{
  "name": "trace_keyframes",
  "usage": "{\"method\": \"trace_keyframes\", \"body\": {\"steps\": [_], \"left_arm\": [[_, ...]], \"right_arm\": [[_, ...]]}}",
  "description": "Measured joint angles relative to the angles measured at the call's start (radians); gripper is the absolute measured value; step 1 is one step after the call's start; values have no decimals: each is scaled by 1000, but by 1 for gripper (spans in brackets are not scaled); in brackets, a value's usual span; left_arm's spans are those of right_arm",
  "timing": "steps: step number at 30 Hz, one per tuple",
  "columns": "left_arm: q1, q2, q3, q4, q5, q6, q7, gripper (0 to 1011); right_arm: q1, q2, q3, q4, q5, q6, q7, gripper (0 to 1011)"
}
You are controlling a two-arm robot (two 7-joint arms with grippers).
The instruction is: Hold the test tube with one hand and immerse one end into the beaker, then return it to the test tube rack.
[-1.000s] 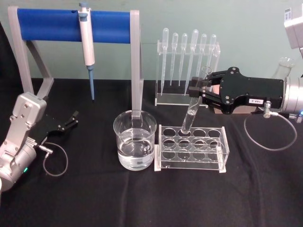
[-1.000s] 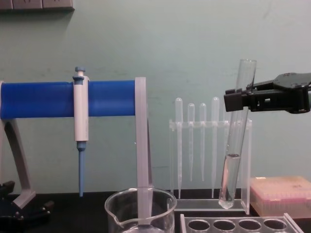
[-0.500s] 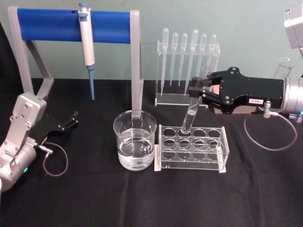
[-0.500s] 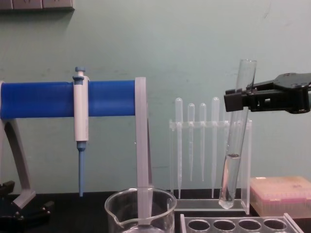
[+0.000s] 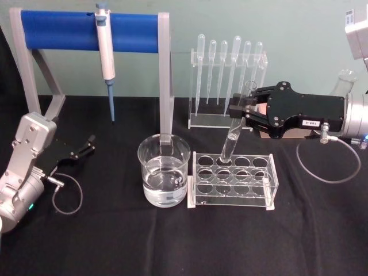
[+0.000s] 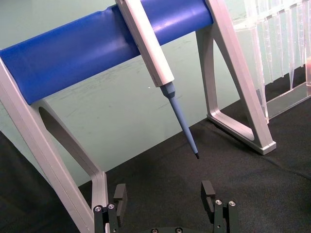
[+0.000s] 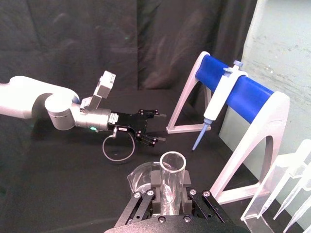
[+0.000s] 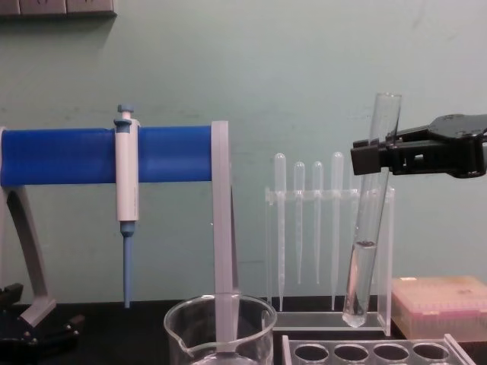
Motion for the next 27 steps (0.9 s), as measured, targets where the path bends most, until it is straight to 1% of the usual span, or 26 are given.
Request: {"method": "trace_keyframes", "body": {"steps": [27], "left_arm": [[0,0,0,0,0,0,0,1000]], "right_arm": [[0,0,0,0,0,0,0,226]]}}
